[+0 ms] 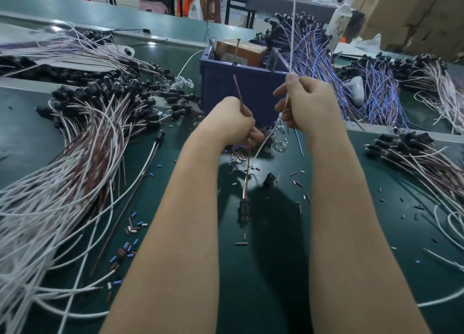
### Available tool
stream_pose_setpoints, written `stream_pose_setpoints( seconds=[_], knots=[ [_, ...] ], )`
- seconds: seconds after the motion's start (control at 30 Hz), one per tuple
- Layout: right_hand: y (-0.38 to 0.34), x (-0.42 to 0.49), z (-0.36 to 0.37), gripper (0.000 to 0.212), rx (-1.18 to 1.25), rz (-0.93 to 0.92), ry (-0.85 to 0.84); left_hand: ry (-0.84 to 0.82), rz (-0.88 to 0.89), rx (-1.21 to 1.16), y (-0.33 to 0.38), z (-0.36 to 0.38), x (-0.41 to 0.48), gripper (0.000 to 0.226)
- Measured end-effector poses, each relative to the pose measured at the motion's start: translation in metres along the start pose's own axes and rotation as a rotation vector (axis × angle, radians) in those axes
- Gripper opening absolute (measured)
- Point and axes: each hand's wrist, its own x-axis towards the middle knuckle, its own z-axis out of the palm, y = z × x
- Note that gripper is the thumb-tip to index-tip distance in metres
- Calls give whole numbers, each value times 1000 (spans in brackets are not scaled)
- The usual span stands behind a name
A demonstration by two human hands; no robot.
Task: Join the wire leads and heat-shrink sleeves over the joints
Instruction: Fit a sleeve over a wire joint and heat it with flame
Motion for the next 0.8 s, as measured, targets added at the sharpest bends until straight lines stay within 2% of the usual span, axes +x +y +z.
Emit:
stream_pose_setpoints(
  seconds=[0.1,0.2,0.3,0.4,0.47,0.53,0.7,0.8],
  knots=[
    [-1,-1,-4,19,-111,-21,-56,92,17,-29,1,-1,1,11],
    [-2,0,-7,12,-118,-64,-30,139,40,29,-2,-3,3,14],
    [-7,1,-7,10,52,-68,99,120,71,82,-5,-5,3,25],
    [-12,3,-10,21,350,-9,203,78,99,132,-1,-8,1,32],
    [-12,4,-11,29,445,26,210,37,127,197,3,-11,-2,31],
    [-11,4,-10,32,448,37,202,3,151,220,6,-12,-5,30],
    [-8,5,-7,16,429,33,209,12,174,221,10,-13,-8,30],
    [-7,5,-7,15,397,47,236,22,179,213,12,-15,-11,30]
  ],
)
